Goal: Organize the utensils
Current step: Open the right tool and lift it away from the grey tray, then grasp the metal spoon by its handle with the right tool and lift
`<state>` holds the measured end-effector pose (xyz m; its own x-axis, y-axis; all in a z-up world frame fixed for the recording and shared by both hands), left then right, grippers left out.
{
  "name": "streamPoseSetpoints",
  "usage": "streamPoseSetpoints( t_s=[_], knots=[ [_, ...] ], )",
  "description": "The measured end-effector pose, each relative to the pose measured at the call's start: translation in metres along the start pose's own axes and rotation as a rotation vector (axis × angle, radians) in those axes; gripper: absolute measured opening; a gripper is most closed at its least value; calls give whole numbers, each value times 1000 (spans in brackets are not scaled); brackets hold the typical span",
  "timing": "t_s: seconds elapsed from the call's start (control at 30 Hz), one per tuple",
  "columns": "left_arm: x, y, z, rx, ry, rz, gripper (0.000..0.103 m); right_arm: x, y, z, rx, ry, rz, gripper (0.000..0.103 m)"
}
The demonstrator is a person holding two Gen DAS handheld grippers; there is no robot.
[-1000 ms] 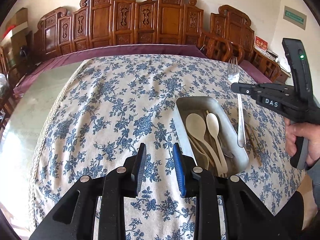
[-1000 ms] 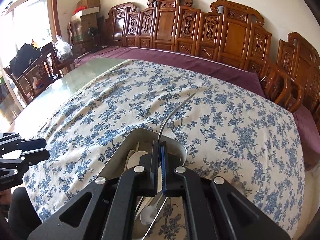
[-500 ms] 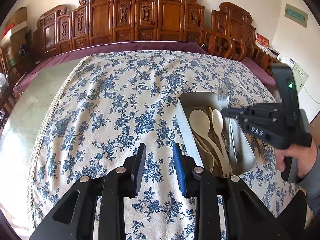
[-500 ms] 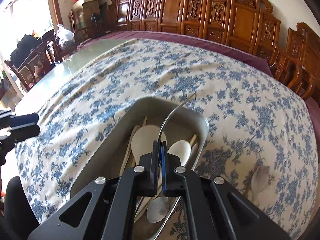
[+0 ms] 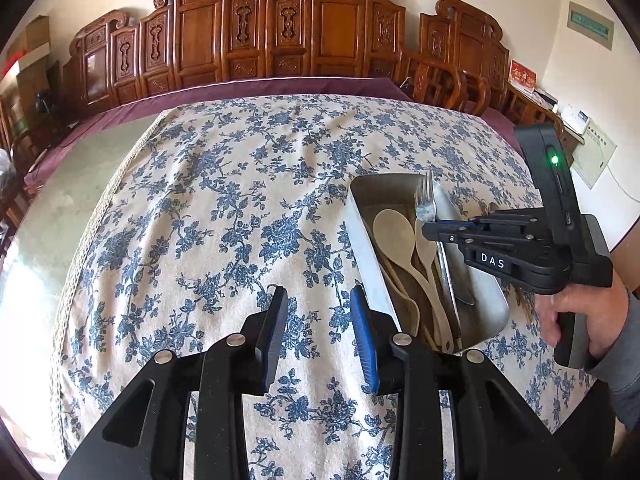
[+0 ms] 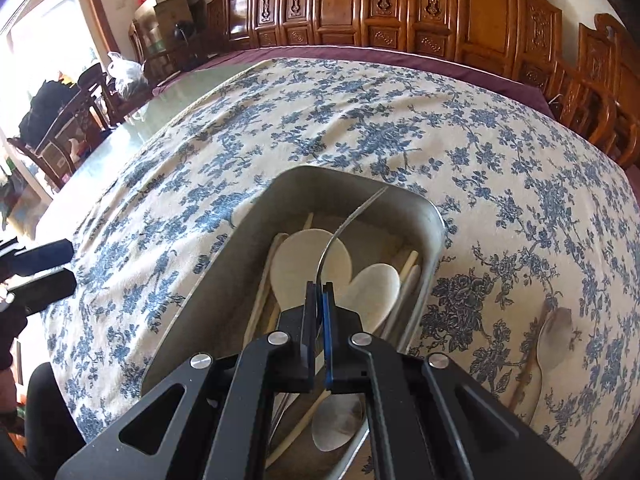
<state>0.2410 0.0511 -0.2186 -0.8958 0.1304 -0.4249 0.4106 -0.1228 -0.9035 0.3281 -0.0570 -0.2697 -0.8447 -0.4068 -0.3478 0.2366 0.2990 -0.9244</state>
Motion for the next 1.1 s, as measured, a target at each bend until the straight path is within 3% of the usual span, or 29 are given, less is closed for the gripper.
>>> streamPoseSetpoints(
  t_s=[0.1, 0.23, 0.43, 0.63, 0.87, 1.1],
  knots=[
    [2, -3, 3, -23, 16, 0, 31, 1, -9, -8, -5, -22, 14, 9],
    [7, -10, 8, -29, 17, 4, 32, 6, -32, -8, -14, -26, 54, 24],
    [17, -18, 31, -24, 40, 3, 36, 28, -83, 16, -9, 27, 128, 25],
    [23, -17, 61, 8, 59, -21, 38, 83, -111, 68, 72, 85, 104, 27],
    [14, -11, 83, 34, 70, -34, 39, 124, -106, 116, 128, 158, 58, 27],
    [9, -5, 107, 53, 106, -28, 39, 136, -60, 148, 145, 225, -15, 27]
  ],
)
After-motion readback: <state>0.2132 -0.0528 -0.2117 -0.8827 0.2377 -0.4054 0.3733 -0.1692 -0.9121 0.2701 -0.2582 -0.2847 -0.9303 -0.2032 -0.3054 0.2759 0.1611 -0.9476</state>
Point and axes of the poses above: each gripper's, at about its wrist camera, not at the fingertips, and y roughly the way its jaws point, z to its right, x to its underside, the point moved 10 cm from there along y, roughly the way its jaws point, and after that the axes turned 13 degrees about -z, right-handed, at the moved point
